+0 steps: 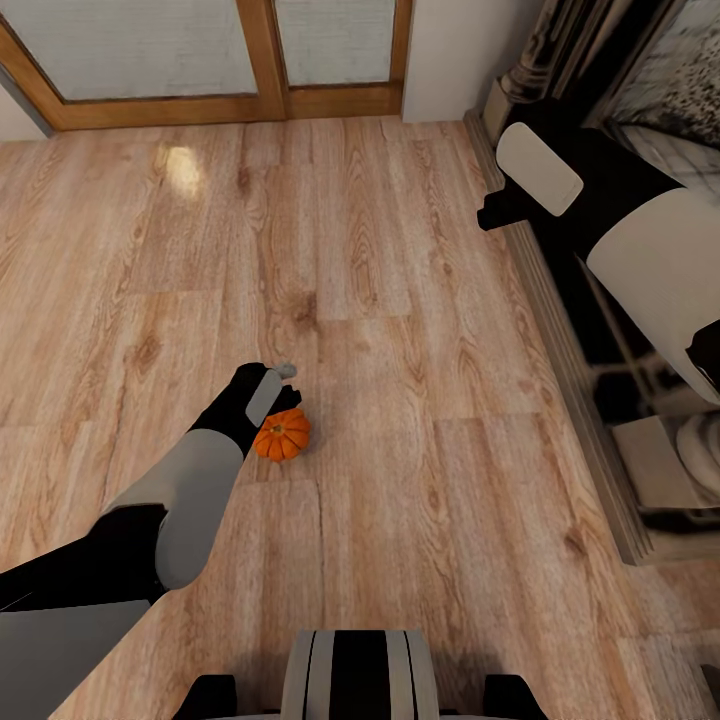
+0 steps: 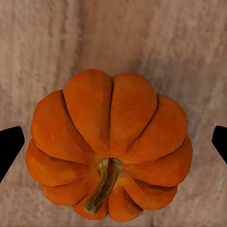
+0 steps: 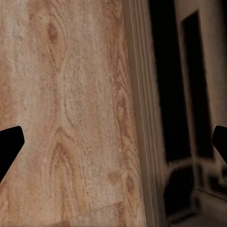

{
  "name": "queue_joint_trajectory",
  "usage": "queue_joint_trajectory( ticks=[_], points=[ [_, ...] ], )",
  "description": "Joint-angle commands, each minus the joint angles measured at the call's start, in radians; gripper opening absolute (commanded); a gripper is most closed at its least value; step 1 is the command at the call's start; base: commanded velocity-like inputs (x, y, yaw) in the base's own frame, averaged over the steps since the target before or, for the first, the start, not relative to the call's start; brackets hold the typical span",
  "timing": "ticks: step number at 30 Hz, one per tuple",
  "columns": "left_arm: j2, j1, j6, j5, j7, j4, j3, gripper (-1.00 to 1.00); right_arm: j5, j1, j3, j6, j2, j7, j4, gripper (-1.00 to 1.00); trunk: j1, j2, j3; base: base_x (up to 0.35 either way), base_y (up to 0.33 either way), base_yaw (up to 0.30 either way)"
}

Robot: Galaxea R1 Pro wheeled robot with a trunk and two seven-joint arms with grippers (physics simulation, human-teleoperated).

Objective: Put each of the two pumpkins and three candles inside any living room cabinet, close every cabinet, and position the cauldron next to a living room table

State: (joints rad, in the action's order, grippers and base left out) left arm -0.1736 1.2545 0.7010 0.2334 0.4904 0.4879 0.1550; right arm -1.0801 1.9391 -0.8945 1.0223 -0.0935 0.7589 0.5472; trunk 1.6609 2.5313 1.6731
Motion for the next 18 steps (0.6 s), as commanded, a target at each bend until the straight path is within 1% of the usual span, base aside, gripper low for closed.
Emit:
queue_joint_trajectory(
  ticks=[1, 18],
  points=[
    [-0.001, 0.000, 0.001, 0.011, 0.009, 0.001, 0.004, 1.00, -0.011, 0.001, -0.008, 0.002, -0.001, 0.008, 0.002, 1.00, 0.000, 0.000, 0.001, 0.000, 0.000, 0.000],
    [-0.001, 0.000, 0.002, 0.011, 0.012, 0.000, 0.006, 1.00, -0.011, 0.000, -0.008, 0.002, -0.002, 0.008, 0.002, 1.00, 0.000, 0.000, 0.001, 0.000, 0.000, 0.000]
  ],
)
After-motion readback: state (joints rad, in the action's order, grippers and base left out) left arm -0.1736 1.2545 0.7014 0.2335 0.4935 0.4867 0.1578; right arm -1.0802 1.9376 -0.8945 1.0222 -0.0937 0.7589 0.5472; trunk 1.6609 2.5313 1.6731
